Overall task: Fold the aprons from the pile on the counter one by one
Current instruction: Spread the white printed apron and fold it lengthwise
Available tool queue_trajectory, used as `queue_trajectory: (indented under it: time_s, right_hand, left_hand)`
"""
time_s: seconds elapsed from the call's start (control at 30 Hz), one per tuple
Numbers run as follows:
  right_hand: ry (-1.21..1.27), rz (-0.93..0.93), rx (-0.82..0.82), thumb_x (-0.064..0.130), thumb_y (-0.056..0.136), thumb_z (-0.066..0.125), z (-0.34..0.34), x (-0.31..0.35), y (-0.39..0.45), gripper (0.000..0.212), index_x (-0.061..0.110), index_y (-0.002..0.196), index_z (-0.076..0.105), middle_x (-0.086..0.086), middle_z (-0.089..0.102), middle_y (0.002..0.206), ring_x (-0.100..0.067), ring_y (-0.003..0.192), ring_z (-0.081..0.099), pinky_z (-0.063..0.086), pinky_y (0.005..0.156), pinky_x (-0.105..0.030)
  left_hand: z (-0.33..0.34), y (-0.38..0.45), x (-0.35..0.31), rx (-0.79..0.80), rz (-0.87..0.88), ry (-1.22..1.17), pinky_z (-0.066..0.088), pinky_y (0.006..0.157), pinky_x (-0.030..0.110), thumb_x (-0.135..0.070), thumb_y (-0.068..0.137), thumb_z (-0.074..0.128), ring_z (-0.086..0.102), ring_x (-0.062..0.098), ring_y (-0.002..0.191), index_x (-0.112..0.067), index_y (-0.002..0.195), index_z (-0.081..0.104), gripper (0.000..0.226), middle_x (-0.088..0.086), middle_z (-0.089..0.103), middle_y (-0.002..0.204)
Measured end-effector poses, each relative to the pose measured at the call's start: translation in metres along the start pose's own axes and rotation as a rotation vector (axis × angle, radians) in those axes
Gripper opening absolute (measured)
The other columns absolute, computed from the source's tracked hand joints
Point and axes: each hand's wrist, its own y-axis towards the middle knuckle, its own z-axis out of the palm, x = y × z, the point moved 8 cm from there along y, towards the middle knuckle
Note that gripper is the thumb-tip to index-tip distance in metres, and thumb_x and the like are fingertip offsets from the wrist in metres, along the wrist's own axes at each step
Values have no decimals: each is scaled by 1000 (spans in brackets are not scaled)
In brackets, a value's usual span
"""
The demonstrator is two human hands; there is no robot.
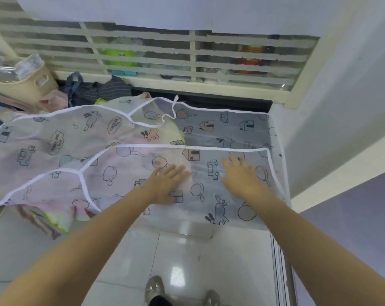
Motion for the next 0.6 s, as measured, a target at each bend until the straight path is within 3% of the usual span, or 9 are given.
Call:
queue_trajectory:
  time_s: [0.07,0.13,0.23,0.3,0.37,0.4,0.5,0.6]
  right_hand:
    - [83,-31,178,37,96,46,21,28,11,70,29,151,3,-5,-15,158,-41,143,-4,15,110,-60]
    - [67,56,378,49,91,53,57,30,12,90,32,149,-12,-6,-28,154,-47,141,-11,14,109,-67]
    - [-39,191,492,65,83,52,80,6,2,108,26,144,-28,-16,-33,151,-48,141,-4,14,110,-65]
    - [-39,303,523,64,82,55,75,-12,-6,113,22,144,-29,-23,-29,150,-47,141,12,17,111,-60]
    - [-26,422,552,59,83,58,66,-23,-12,111,21,146,-24,-25,-18,153,-48,137,22,24,109,-58]
    - [-49,435,552,58,85,56,58,-17,-8,104,18,149,-15,-23,-4,156,-46,136,26,26,109,-57]
    - [-194,278,346,44,94,45,24,21,22,62,13,146,30,-15,41,143,-37,128,41,32,106,-52]
    - [-137,145,172,31,98,40,1,68,52,50,11,143,30,-15,33,145,-36,128,37,38,101,-46]
  left_hand:
    - [-1,-7,20,21,-60,-13,5,115,46,-54,90,49,-8,19,146,-29,149,-10,87,-4,-16,157]
    - [1,-15,42,86,-129,-22,2,114,53,-58,88,49,-13,25,145,-31,149,-10,89,-2,-19,157]
    - [9,-27,86,187,-305,-36,4,111,62,-61,85,51,-15,42,141,-30,149,-14,97,8,-24,155]
    - [20,-34,115,256,-388,-73,13,111,61,-61,83,54,-4,42,143,-28,147,-19,103,12,-20,155]
    - [27,-34,124,319,-346,-78,25,111,53,-60,81,58,13,33,144,-29,147,-20,107,10,-11,157]
    - [29,-32,128,339,-303,-69,29,110,49,-59,81,60,18,30,142,-28,148,-16,106,9,-6,157]
    - [16,-19,132,335,-199,-66,38,105,44,-51,80,65,32,26,135,-26,148,18,86,8,21,151]
    - [-23,-9,138,140,-89,-151,44,94,36,-39,88,59,51,25,114,-22,135,46,51,5,45,133]
